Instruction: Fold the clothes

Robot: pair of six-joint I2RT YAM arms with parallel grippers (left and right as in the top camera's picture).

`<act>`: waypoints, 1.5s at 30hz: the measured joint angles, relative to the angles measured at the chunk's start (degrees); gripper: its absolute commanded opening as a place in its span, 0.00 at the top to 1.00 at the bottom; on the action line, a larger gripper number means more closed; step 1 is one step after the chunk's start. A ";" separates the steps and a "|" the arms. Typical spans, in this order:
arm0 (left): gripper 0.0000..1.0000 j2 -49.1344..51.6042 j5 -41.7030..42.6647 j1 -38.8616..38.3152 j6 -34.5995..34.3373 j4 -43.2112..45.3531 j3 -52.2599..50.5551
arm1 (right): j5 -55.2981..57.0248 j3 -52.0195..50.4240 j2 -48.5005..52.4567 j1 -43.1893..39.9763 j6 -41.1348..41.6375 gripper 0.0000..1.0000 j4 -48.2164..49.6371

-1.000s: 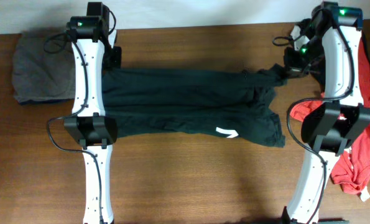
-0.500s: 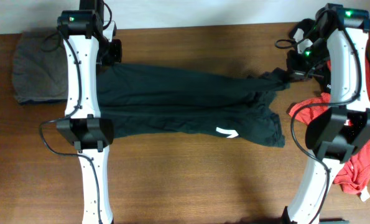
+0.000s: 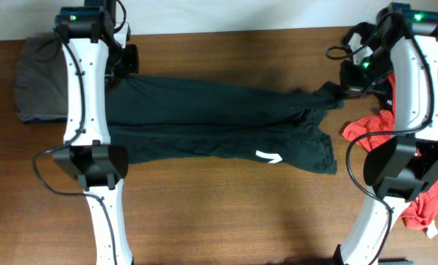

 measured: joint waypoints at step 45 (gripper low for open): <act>0.56 -0.17 -4.02 0.00 -1.20 0.15 -24.81 | 0.00 -12.59 0.00 1.20 0.02 0.96 8.55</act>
